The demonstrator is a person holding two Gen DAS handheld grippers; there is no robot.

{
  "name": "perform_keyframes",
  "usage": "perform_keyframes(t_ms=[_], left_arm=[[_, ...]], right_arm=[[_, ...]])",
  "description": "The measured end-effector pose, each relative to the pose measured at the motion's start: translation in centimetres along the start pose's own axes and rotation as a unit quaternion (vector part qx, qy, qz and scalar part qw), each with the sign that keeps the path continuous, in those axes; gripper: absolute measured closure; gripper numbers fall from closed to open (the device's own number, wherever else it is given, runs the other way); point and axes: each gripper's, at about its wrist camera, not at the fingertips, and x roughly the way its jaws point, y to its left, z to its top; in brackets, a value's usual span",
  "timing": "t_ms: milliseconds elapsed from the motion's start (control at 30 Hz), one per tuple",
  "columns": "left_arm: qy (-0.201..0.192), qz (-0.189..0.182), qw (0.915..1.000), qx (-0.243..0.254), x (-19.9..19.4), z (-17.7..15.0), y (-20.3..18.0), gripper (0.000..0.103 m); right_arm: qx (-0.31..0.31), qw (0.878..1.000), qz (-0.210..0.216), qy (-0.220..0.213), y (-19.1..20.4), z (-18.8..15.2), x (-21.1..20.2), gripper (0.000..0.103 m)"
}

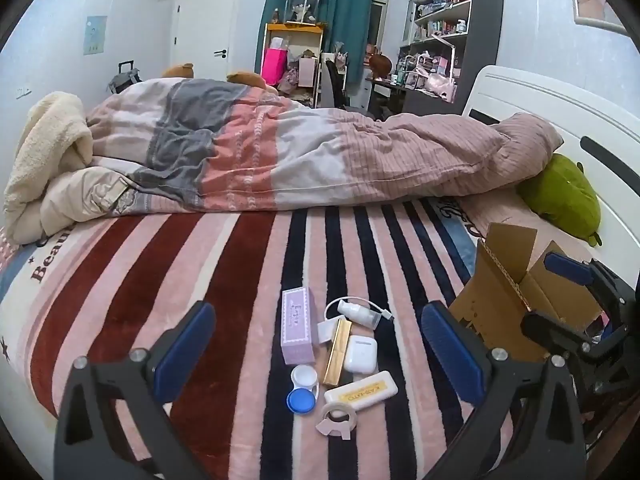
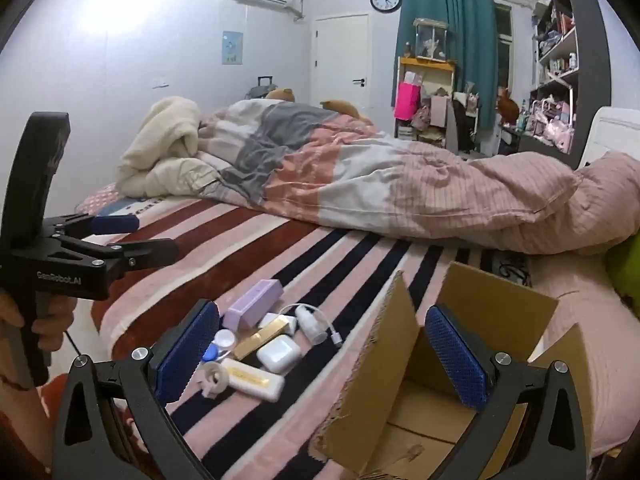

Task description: Organize rigid objects

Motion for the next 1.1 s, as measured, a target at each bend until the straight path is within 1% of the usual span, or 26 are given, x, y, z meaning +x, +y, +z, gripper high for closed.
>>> perform_keyframes(t_ms=[100,167,200,233,500,833,1100], left_arm=[[-0.009,-0.003,1.0000,0.001,-0.5,-0.3,0.1,0.000],[-0.014,-0.004,0.9999,0.004,-0.6,-0.3,0.1,0.000],[-0.016,-0.004,0.9999,0.005,-0.8,-0.3,0.0,0.000],[-0.017,-0.006,0.9998,0.007,-0.8,-0.4,0.0,0.000],[-0.022,-0.011,0.9997,0.005,-1.1,-0.8,0.1,0.001],[-0.024,-0.010,0.9997,0.002,-1.3,-1.0,0.4,0.000],[-0.024,-0.010,0.9997,0.003,-1.5,-1.0,0.5,0.000]], right_arm=[[0.001,1.000,-0.012,-0.003,0.8,0.7,0.7,0.000],[-0.002,1.000,-0.019,-0.005,1.8,1.3,1.5,0.000],[-0.006,1.000,-0.024,-0.003,3.0,1.0,2.0,0.000],[-0.004,1.000,-0.022,0.000,3.2,1.1,2.2,0.000],[-0.006,1.000,-0.011,0.001,3.8,1.2,2.1,0.000],[-0.008,1.000,-0.011,0.000,4.5,1.4,2.1,0.000],[-0.003,1.000,-0.014,0.000,4.1,1.2,2.1,0.000]])
